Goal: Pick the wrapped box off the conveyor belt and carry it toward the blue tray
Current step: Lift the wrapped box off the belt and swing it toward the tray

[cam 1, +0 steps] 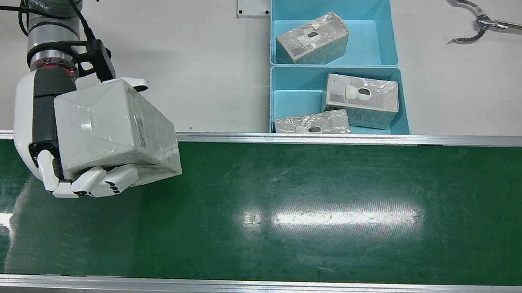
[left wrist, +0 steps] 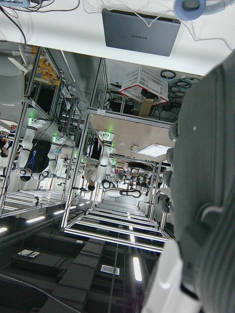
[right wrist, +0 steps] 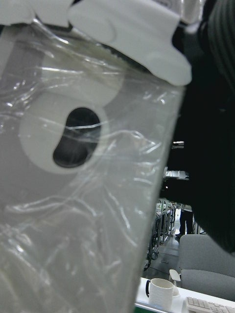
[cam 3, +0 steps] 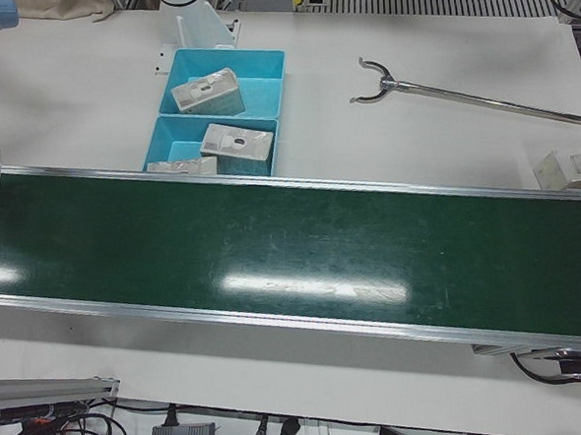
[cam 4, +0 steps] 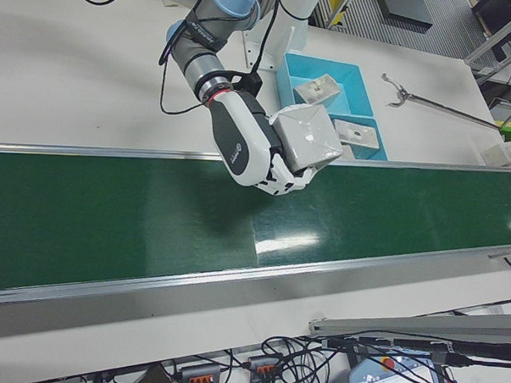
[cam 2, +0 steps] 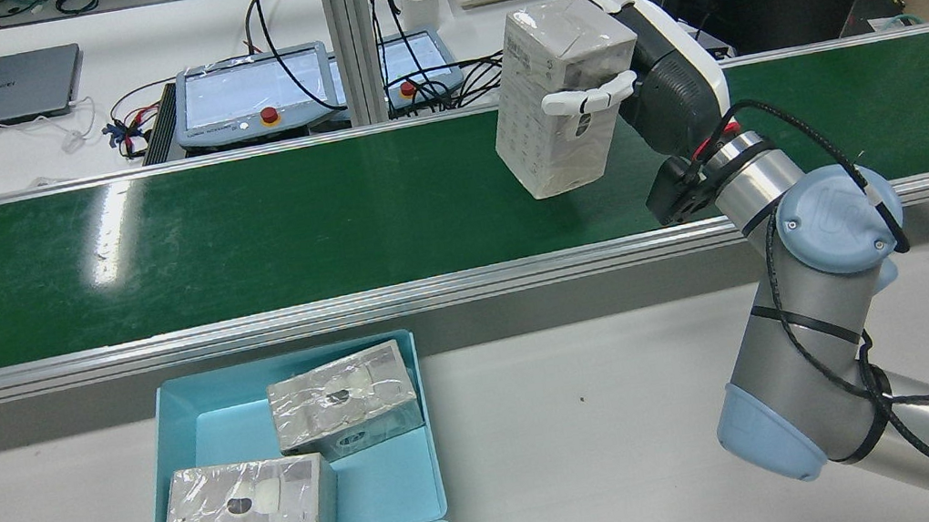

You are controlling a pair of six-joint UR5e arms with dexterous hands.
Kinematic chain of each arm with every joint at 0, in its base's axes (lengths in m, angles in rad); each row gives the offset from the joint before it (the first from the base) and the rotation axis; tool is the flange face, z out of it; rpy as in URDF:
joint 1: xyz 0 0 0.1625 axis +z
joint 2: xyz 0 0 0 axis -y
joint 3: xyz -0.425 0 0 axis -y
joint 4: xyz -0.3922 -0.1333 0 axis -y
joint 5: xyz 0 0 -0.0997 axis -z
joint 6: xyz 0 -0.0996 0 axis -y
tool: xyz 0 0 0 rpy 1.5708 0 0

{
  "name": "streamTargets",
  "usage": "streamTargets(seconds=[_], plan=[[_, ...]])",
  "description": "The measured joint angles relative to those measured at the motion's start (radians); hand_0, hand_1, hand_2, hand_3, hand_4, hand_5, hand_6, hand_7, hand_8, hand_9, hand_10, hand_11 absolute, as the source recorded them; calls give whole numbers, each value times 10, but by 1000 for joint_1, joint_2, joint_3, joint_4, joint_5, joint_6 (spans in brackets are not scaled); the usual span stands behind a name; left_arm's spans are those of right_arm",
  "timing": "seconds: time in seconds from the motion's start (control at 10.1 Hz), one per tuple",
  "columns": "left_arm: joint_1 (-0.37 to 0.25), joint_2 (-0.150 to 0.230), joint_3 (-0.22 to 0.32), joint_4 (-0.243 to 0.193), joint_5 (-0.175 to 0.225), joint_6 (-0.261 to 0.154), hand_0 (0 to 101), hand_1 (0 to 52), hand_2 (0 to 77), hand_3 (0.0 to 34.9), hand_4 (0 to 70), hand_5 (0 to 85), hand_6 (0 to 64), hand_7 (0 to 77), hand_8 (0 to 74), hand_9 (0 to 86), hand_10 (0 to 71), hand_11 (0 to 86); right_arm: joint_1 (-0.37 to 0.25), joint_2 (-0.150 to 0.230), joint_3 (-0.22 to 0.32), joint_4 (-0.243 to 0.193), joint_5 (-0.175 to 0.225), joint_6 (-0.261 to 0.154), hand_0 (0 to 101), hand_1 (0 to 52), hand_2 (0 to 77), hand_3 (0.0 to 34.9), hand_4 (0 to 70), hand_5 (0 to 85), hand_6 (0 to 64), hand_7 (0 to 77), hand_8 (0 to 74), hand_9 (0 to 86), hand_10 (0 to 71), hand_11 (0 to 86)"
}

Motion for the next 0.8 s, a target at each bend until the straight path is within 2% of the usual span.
streamTargets(seconds=[0.3,0.4,0.6,0.8], plan=[[0,0,0,0,0,0,0,0,5,0,0,11,0,0,5,5,5,5,-50,12,26,20,0,-31,448,33,240,4,44,660,458,289,507,376,458,442],[0,0,0,0,0,0,0,0,11,0,0,11,0,0,5,0,0,5,-72,24,31,40,0,-60,446,16,235,5,49,665,464,289,567,376,475,442],[0,0,0,0,0,0,0,0,5,0,0,11,0,0,5,0,0,5,-129,56,36,97,0,-141,450,16,235,4,49,665,464,289,573,376,485,442],[0,0,0,0,0,0,0,0,5,0,0,11,0,0,5,0,5,5,-198,104,38,132,8,-240,466,11,240,4,49,665,464,289,584,371,491,442]])
